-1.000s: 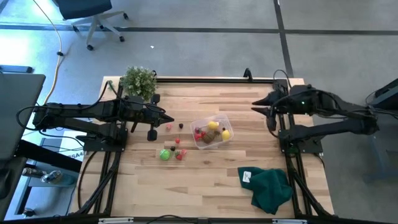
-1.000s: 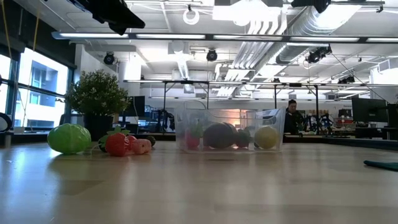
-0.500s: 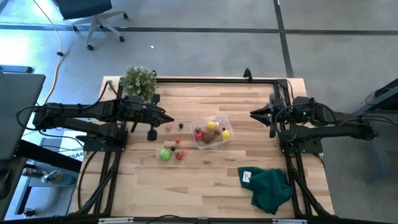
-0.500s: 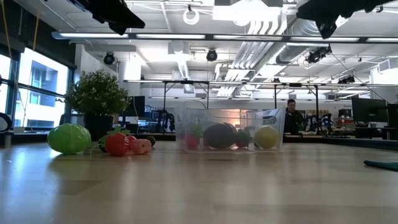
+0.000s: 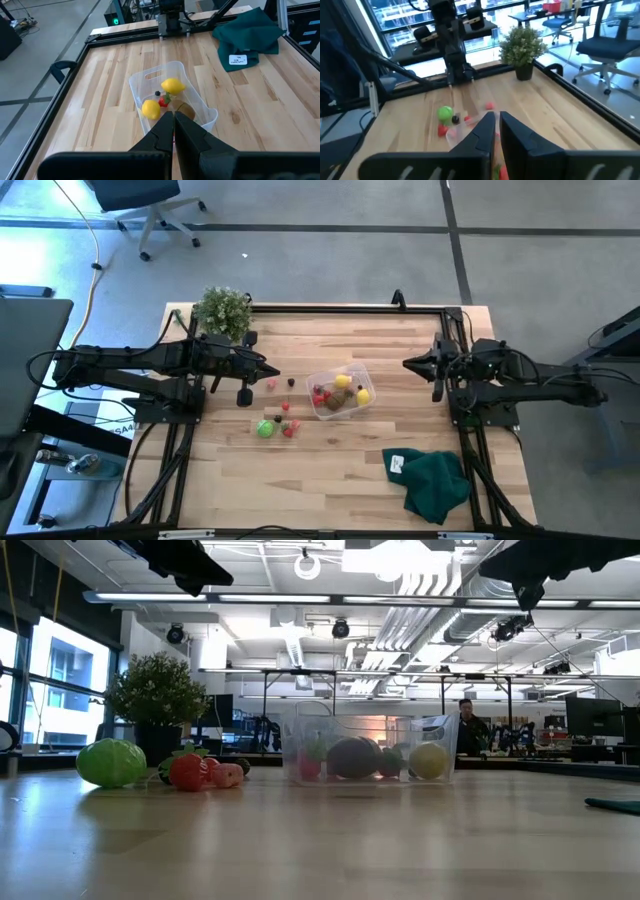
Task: Pick and placing Produce into tupperware
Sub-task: Put the pink peach into the transparent bin
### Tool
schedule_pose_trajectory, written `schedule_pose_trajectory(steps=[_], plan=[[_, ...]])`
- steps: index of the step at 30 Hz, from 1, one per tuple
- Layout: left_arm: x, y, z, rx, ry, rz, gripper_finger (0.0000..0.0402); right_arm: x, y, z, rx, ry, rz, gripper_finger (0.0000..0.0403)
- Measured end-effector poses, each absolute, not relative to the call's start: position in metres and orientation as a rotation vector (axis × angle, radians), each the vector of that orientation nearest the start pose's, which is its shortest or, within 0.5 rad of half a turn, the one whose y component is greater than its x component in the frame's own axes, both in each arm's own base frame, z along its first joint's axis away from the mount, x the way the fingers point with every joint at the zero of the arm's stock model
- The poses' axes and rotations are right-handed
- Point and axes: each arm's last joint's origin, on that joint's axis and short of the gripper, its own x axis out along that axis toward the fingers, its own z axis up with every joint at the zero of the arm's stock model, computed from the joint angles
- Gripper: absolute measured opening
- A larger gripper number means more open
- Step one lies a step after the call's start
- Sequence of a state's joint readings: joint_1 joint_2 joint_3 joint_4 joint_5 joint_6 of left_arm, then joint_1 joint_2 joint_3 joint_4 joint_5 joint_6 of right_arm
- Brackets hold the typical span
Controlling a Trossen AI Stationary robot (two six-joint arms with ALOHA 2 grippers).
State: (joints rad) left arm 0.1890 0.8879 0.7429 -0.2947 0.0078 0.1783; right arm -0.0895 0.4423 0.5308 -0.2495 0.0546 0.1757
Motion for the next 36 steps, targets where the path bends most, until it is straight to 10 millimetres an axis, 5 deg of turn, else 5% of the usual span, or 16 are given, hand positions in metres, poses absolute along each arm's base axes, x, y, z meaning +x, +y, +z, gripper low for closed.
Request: schedule_pose_trajectory(steps=[13, 21, 36], plan=[[0.189, 0.036, 0.291, 0.132, 0.452, 0.139, 0.0005, 0.111, -0.012, 0.266, 0.107, 0.336, -0.174, 0.0019], [0.189, 0.036, 0.291, 0.131, 0.453, 0.139, 0.0005, 0.102, -0.012, 0.28, 0.102, 0.476, -0.201, 0.0019], [0.189, 0.037, 0.292, 0.139, 0.442, 0.167, 0.0005, 0.101, -0.012, 0.281, 0.107, 0.483, -0.215, 0.0019]])
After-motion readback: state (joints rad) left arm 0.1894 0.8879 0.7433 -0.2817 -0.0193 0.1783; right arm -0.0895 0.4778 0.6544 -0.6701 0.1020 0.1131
